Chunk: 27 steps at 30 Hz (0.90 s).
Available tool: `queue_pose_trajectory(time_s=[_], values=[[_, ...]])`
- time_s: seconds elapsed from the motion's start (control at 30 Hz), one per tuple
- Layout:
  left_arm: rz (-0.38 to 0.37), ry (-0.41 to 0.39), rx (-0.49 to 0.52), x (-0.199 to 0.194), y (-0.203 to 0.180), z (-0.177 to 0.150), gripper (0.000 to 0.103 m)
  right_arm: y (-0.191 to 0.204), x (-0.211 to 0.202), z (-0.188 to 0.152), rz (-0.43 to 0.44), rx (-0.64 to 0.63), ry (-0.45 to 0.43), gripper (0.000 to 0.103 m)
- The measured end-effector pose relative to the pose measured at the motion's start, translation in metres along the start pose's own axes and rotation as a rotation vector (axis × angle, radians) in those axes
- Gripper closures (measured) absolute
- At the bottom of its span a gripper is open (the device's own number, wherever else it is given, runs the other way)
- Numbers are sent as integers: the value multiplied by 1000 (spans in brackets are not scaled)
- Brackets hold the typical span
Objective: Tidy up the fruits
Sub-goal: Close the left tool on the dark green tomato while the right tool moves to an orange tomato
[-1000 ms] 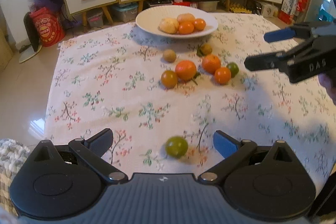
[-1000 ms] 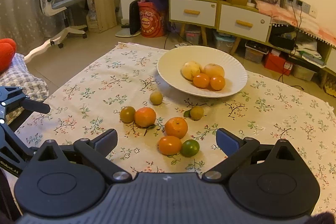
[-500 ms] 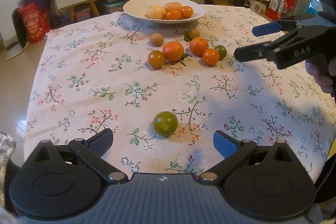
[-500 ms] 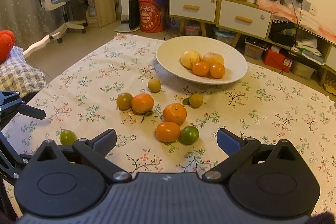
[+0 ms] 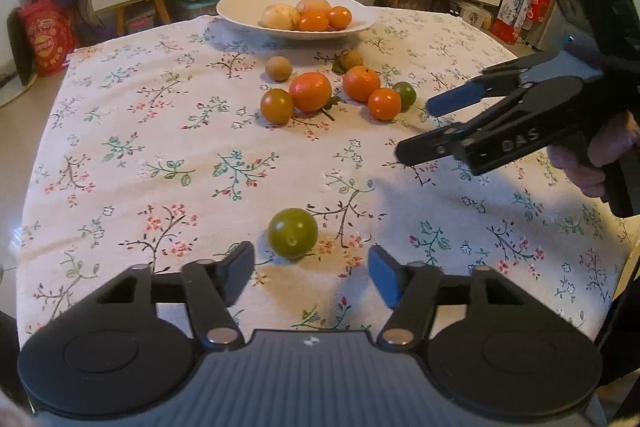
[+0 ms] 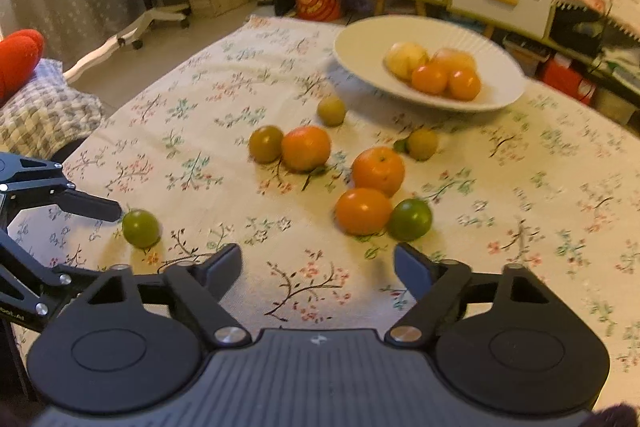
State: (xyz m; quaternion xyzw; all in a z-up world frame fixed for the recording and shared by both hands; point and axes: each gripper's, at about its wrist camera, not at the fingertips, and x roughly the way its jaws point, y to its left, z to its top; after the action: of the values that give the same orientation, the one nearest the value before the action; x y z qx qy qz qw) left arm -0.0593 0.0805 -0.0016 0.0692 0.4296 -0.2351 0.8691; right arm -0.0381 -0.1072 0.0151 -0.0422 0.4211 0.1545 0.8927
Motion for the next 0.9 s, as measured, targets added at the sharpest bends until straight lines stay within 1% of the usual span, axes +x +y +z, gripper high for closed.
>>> queue_pose_trajectory(time_s=[0.03, 0.1, 0.27, 0.47, 0.63, 0.83, 0.9], values=[[0, 3, 1, 1, 0, 1, 69, 0, 2, 0, 5, 2, 6, 30], [2, 13, 0, 3, -1, 2, 77, 0, 5, 1, 0, 2, 12, 35], [18, 20, -7, 7, 1, 3, 87, -4, 12, 3, -15, 10, 18, 43], [27, 17, -21, 11, 2, 7, 98, -8, 17, 6, -34, 22, 8, 46], [28, 14, -19, 13, 2, 9, 99, -11, 20, 10, -45, 33, -6, 48], [28, 13, -19, 14, 2, 10, 99, -12, 20, 12, -55, 41, -19, 55], [28, 13, -19, 14, 2, 10, 99, -13, 21, 14, -56, 42, -23, 60]])
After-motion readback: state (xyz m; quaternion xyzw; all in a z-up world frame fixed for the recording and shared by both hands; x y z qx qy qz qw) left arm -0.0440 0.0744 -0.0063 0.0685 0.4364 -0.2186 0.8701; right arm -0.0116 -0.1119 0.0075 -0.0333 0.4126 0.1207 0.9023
